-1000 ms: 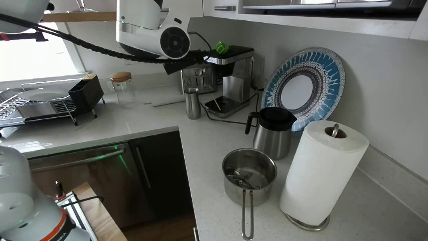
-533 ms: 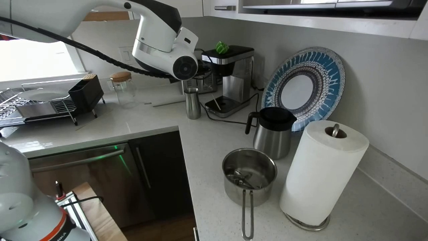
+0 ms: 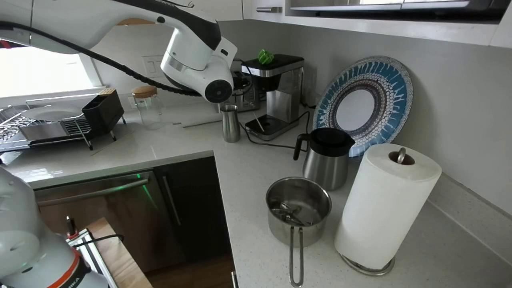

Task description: Pick up the silver serving spoon from the silver pot and put it in the silver cup

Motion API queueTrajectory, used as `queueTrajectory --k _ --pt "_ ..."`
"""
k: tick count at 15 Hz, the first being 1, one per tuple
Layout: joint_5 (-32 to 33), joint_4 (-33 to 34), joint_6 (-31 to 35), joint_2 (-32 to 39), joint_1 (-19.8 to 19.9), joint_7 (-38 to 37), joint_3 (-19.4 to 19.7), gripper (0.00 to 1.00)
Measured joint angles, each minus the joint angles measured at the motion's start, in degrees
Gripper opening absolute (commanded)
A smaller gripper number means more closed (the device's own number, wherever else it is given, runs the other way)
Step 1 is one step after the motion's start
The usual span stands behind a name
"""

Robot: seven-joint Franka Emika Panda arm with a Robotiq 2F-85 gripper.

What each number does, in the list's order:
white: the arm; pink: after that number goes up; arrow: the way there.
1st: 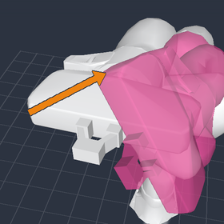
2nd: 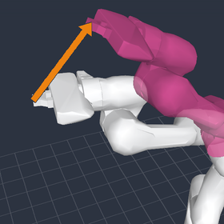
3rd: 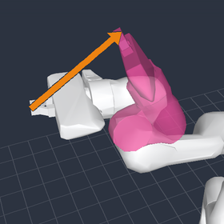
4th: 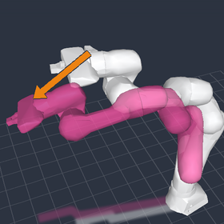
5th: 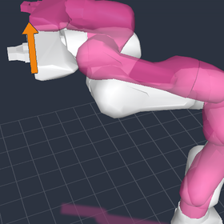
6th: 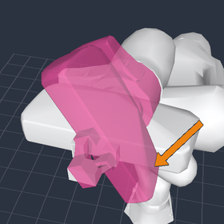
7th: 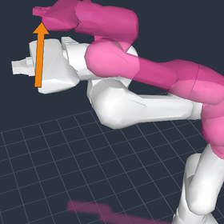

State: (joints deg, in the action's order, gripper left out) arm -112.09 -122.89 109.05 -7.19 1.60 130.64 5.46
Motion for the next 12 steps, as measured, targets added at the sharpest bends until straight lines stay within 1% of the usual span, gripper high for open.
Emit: queueTrajectory --k 2,7,12 --pt "-2.65 0.22 -0.02 1.15 -0.01 1.43 -0.98 0.01" --pt "-3.58 0.90 0.00 4.54 0.00 2.29 -1.75 0.01" --pt "-6.76 1.58 -0.28 7.84 0.00 4.99 -1.98 0.01"
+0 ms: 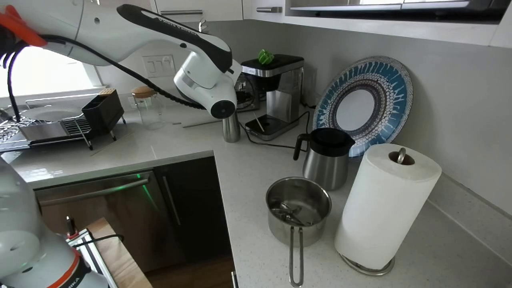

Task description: Pick up the silver serving spoon from the silver pot and put it in the silver cup

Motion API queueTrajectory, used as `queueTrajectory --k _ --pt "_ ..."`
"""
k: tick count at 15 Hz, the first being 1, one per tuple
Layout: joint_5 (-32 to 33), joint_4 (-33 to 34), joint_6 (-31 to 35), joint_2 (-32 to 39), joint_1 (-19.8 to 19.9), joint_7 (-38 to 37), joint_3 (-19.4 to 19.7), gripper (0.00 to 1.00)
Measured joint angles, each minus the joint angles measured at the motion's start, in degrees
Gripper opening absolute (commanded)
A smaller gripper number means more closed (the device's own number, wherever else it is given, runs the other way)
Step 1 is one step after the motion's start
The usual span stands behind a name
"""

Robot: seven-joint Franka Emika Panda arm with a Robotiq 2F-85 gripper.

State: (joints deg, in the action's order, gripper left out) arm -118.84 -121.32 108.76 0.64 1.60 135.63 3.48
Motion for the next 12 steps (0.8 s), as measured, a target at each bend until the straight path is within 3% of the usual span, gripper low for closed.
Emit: queueTrajectory --k 12 --pt "-0.26 0.45 -0.01 7.40 -0.04 1.44 -0.17 0.01"
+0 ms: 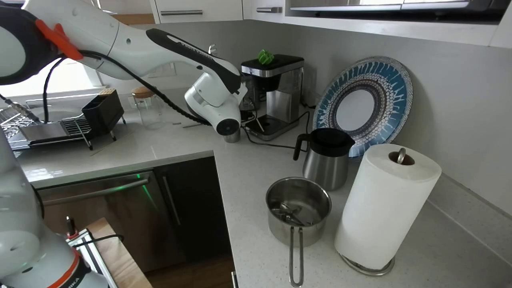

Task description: Pick up the silver serving spoon from the silver pot and put it in the silver cup

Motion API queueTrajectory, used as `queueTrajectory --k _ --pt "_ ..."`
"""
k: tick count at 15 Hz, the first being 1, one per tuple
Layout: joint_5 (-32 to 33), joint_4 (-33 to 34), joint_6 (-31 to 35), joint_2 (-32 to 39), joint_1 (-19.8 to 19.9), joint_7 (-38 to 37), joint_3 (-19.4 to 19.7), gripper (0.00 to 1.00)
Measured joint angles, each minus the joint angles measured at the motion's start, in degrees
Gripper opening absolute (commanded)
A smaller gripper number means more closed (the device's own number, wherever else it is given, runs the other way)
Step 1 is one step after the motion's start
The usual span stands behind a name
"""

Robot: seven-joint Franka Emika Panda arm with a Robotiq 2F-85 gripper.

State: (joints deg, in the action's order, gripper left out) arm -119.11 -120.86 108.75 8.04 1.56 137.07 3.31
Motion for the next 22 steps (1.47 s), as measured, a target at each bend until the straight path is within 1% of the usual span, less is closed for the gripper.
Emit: queueTrajectory --k 7,10,13,17,18,19,20,22 --pt "0.00 0.19 0.21 3.85 -0.13 0.71 0.00 0.01" --pt "0.00 0.20 1.36 5.07 -0.17 0.76 0.01 0.01" --pt "-0.01 0.24 2.79 5.74 -0.15 0.76 0.17 0.01" --pt "0.11 0.29 2.95 5.72 -0.15 0.64 0.29 0.01" --pt "0.27 0.30 2.95 5.70 -0.16 0.58 0.29 0.29" --pt "0.44 0.31 2.95 5.67 -0.18 0.48 0.28 0.31" --pt "0.56 0.32 2.95 5.67 -0.21 0.37 0.27 0.36" --pt "0.66 0.35 2.96 5.64 -0.33 0.22 0.25 0.52"
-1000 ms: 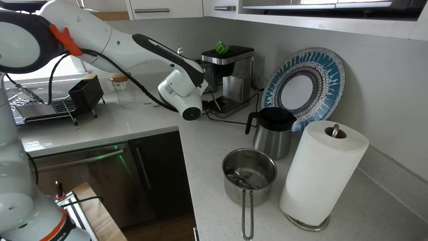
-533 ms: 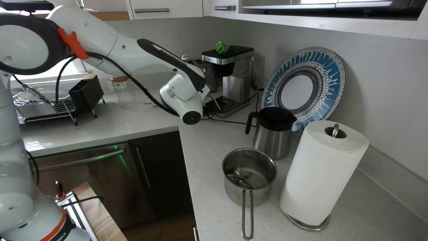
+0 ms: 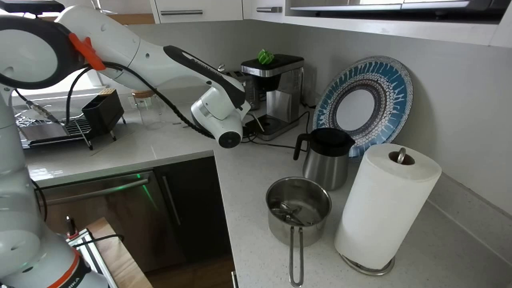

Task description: Pick up the silver serving spoon from the silver pot and put it in the silver cup

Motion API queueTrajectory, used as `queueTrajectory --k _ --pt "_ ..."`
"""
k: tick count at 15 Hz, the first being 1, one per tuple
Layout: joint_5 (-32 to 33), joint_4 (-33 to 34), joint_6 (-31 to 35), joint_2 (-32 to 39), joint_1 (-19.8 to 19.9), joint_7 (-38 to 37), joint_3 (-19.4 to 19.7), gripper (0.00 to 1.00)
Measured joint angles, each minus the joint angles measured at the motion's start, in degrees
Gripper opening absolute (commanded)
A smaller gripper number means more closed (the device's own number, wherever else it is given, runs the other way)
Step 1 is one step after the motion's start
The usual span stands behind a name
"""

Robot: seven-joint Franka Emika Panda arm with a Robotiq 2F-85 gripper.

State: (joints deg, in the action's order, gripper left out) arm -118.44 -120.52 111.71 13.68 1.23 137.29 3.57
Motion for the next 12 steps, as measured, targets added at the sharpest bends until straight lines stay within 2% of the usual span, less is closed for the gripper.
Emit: queueTrajectory --k 6,7,11,12 --pt "0.37 1.52 -0.01 -3.29 -0.26 -0.50 -0.14 0.96" --pt "0.66 1.75 -0.01 -4.38 -0.29 -0.82 -0.17 1.00" --pt "2.65 1.98 -0.01 -9.10 -0.30 -3.57 -0.25 1.00" --pt "4.87 1.92 0.00 -10.49 -0.30 -5.32 -0.27 1.00"
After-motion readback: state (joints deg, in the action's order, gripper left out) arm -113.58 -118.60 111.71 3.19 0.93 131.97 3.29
